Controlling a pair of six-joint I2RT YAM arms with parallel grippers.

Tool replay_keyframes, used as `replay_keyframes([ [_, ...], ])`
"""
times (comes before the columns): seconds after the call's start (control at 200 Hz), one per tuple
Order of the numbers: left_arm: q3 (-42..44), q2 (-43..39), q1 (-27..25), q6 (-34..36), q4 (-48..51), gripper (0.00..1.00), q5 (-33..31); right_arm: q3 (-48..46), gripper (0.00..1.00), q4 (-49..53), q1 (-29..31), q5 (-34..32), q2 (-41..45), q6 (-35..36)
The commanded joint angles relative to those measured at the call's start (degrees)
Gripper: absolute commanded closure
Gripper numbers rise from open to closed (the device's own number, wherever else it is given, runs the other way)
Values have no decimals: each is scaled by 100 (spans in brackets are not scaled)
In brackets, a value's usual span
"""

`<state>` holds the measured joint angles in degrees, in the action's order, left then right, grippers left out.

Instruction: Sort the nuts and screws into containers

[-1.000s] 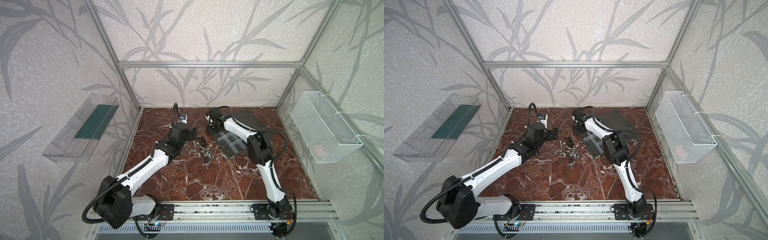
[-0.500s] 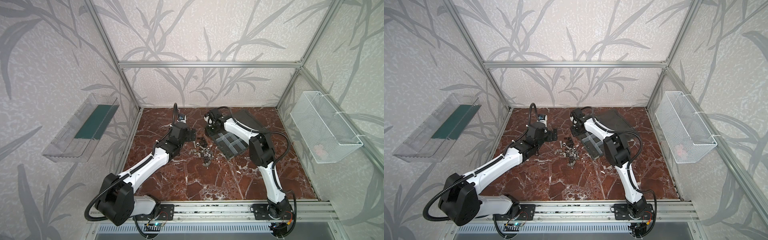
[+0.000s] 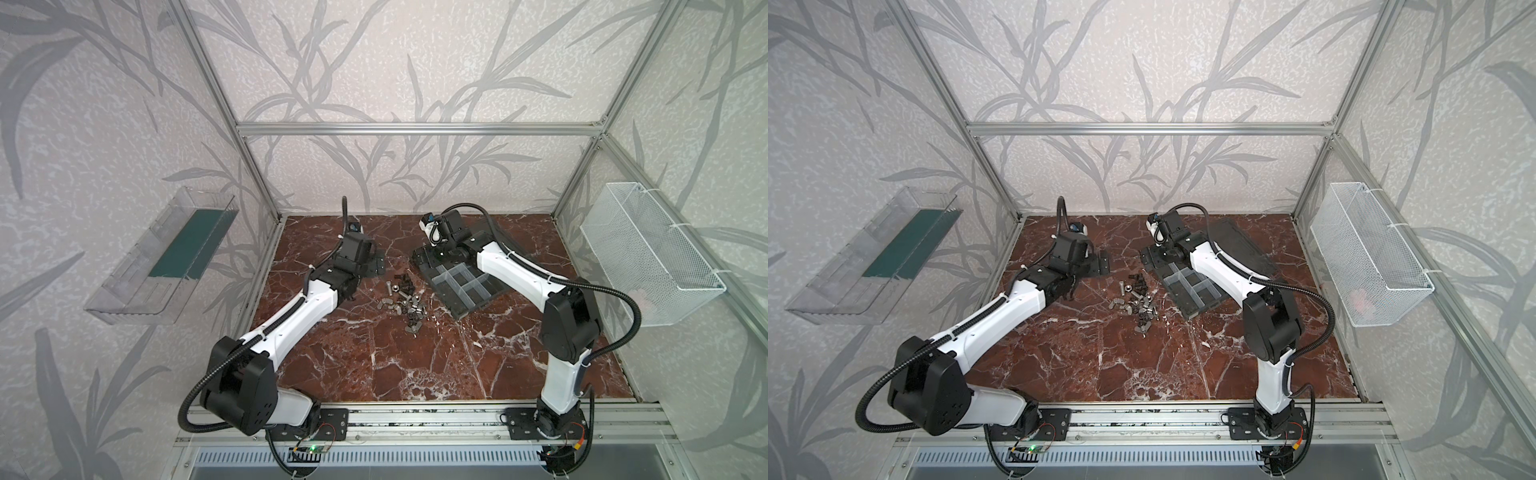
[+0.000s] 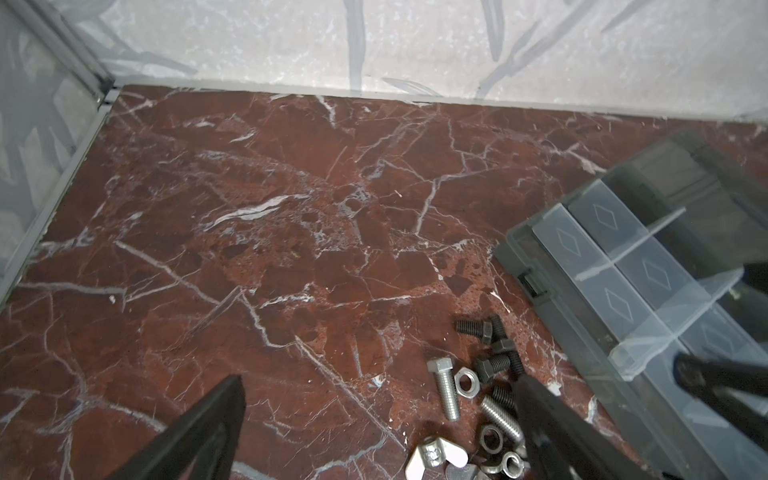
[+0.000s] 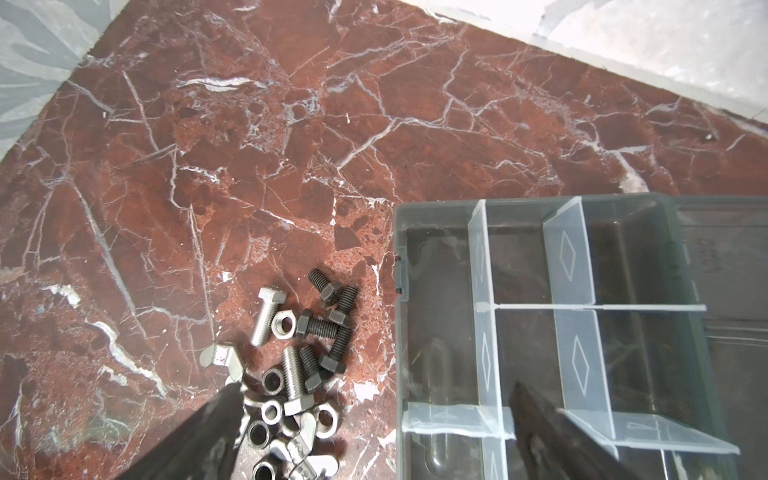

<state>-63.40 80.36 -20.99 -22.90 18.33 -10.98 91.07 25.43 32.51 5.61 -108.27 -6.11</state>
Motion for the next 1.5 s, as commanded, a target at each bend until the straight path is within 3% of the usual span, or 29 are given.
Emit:
replay_keyframes([
  [0.0,-305,-148,372,-814,881,1,631,-240,1,-434,2,251,253,154],
  [0.125,-384,-115,531,-1352,1358,1,220,35,0,-197,319,-78,18,428],
  [0.2,-293,-66,748,-1522,1378,1,618,308,5,31,469,-211,-289,499],
  [0.345,73,-76,1266,-1631,729,1,2137,577,15,136,620,-256,-690,417],
  [0.515,1050,-496,1522,-2010,-678,1,2636,1054,28,423,774,-209,-1274,425],
  [0.81,1255,-567,1576,-2187,-984,1,3104,1939,48,811,826,-107,-2173,427],
  [1.125,1137,-377,1601,-2193,-1027,1,3469,2656,59,1159,828,-112,-2900,522],
  [1.495,1198,-320,1611,-2254,-1100,1,3502,2954,63,1380,827,-288,-3327,664],
])
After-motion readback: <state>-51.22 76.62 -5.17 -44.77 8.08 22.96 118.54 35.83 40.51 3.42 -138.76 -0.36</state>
